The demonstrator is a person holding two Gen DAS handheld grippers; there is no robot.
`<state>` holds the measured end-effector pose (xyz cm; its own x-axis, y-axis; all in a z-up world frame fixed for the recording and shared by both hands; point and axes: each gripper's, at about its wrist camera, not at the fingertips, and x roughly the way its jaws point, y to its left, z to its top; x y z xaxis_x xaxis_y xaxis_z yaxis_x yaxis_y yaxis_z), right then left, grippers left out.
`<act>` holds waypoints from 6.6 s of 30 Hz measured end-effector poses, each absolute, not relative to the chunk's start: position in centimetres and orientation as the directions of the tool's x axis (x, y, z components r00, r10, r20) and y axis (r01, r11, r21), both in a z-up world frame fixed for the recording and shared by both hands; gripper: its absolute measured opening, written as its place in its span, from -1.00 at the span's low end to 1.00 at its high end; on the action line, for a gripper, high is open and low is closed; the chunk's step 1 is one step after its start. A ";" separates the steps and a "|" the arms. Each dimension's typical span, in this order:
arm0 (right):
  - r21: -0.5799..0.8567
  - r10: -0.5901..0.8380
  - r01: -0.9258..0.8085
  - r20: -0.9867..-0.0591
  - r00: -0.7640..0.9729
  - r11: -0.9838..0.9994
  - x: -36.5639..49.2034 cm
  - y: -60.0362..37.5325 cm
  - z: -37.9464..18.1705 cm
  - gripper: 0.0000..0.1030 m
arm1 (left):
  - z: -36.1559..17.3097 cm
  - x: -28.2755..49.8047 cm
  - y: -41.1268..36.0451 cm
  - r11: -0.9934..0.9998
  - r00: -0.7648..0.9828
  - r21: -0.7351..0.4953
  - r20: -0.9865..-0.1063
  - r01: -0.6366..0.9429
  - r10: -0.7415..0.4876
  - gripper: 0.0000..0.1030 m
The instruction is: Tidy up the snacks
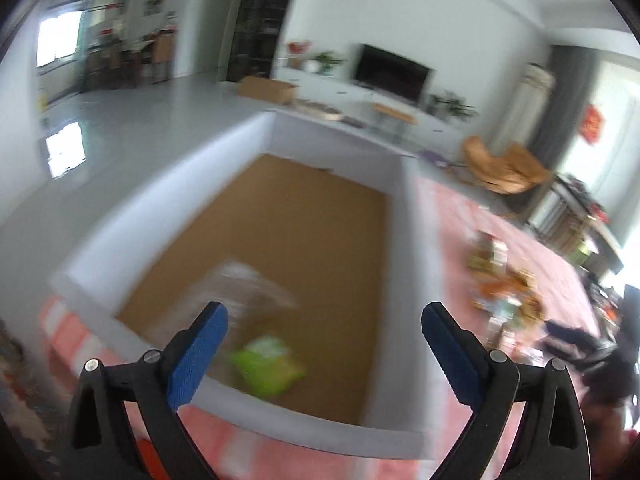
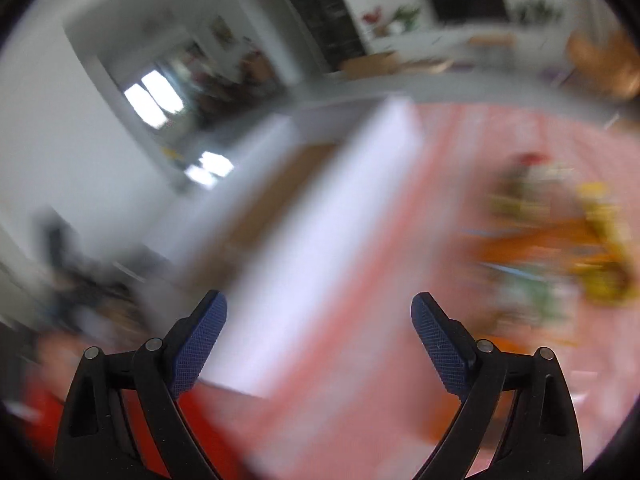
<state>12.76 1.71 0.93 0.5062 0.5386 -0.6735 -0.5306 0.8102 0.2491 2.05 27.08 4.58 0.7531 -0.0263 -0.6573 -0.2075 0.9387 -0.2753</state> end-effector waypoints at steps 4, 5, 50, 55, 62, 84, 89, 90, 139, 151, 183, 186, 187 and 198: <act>0.022 0.357 -0.515 -0.746 0.562 0.857 10.2 -2.8 -4.3 0.85 | 5.0 2.2 19.3 0.956 0.751 -0.294 -0.633 -0.008 -0.189 0.90; -0.008 0.335 -0.523 -0.760 0.557 0.852 9.5 -3.4 -5.6 0.85 | 4.7 2.3 16.6 0.957 0.735 -0.286 -0.638 0.049 -0.228 0.90; -0.009 0.052 -0.094 -0.778 0.626 0.995 12.1 -19.9 -9.1 0.98 | -9.0 17.3 4.2 0.994 0.577 -0.012 -0.814 0.105 -0.071 1.00; -0.009 0.052 -0.094 -0.778 0.626 0.995 12.1 -19.9 -9.1 0.98 | -9.0 17.3 4.1 0.994 0.577 -0.012 -0.814 0.105 -0.070 1.00; -0.008 0.053 -0.094 -0.778 0.625 0.996 12.1 -19.9 -9.1 0.98 | -9.0 17.3 4.1 0.994 0.577 -0.011 -0.813 0.105 -0.070 1.00; -0.008 0.053 -0.094 -0.779 0.625 0.996 12.0 -19.9 -9.0 0.99 | -9.1 17.3 4.1 0.994 0.578 -0.010 -0.813 0.105 -0.069 1.00; -0.008 0.053 -0.094 -0.779 0.625 0.996 12.0 -19.8 -9.0 0.99 | -9.1 17.3 4.1 0.994 0.578 -0.010 -0.813 0.105 -0.069 1.00; -0.008 0.053 -0.094 -0.779 0.625 0.996 12.0 -19.8 -9.0 0.99 | -9.1 17.3 4.1 0.994 0.578 -0.010 -0.813 0.105 -0.069 1.00; -0.007 0.053 -0.094 -0.779 0.625 0.996 12.0 -19.9 -9.0 0.99 | -8.8 16.7 4.1 0.989 0.539 -0.006 -0.838 0.149 -0.087 1.00; -0.007 0.053 -0.094 -0.779 0.625 0.996 12.0 -19.9 -9.0 0.99 | -5.6 12.4 7.3 0.967 0.512 -0.132 -0.828 0.220 -0.230 0.99; -0.007 0.053 -0.092 -0.779 0.625 0.996 11.9 -19.8 -9.0 0.99 | -8.3 12.7 3.9 0.956 0.455 0.012 -0.882 0.293 -0.128 0.79; -0.007 0.052 -0.092 -0.779 0.625 0.996 12.0 -19.8 -9.0 0.99 | -8.5 13.3 4.7 0.975 0.477 -0.006 -0.872 0.223 -0.114 0.87; -0.008 0.052 -0.093 -0.779 0.625 0.996 12.0 -19.8 -9.0 0.99 | -8.6 13.5 4.9 0.981 0.487 -0.009 -0.868 0.191 -0.102 0.89; -0.007 0.053 -0.092 -0.779 0.625 0.996 11.9 -19.8 -9.0 0.99 | -9.1 14.4 7.0 1.000 0.550 -0.007 -0.835 0.021 -0.017 1.00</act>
<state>11.93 -19.81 -8.99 0.6247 0.0525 -0.7791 -0.0920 0.9957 -0.0066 14.45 6.96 -9.13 0.5504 -0.0170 -0.8347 0.0206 0.9998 -0.0068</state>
